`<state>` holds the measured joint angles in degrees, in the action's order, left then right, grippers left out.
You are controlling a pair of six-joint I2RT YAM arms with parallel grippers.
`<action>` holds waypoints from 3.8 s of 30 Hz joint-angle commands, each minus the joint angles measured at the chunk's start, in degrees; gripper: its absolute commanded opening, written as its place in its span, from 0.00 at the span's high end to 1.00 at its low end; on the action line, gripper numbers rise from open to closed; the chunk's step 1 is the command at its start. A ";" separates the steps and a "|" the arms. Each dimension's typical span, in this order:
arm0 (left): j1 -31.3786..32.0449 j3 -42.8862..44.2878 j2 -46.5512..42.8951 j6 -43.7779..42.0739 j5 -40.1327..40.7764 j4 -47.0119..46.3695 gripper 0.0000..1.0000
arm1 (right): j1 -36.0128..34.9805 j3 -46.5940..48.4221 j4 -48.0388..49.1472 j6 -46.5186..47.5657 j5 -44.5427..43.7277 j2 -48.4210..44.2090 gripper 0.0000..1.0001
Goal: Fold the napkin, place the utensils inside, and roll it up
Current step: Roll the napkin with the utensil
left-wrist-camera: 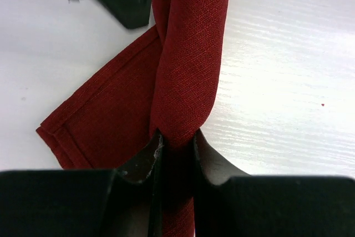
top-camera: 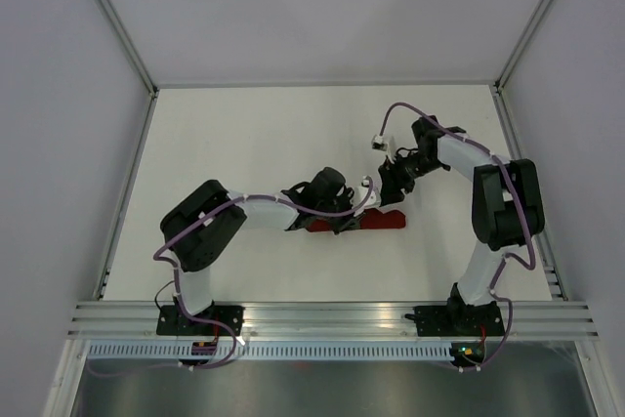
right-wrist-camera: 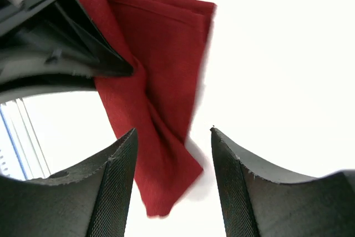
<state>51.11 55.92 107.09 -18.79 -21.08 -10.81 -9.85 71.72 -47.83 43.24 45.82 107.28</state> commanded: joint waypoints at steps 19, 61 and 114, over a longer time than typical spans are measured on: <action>-11.30 21.15 23.51 9.73 -31.56 31.02 0.93 | -7.01 -39.72 36.13 0.09 -13.10 -42.68 0.33; -17.62 19.93 13.41 11.75 -34.38 28.21 0.58 | -29.88 -41.76 38.26 3.69 -30.53 -27.57 0.73; 16.56 -12.59 -4.70 -14.60 36.72 -20.92 0.47 | -9.75 21.00 -25.12 17.31 -4.25 29.91 0.73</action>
<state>66.28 41.43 100.68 -28.12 13.54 -31.38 -19.88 92.88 -79.26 58.26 50.37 133.38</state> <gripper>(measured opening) 0.525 0.338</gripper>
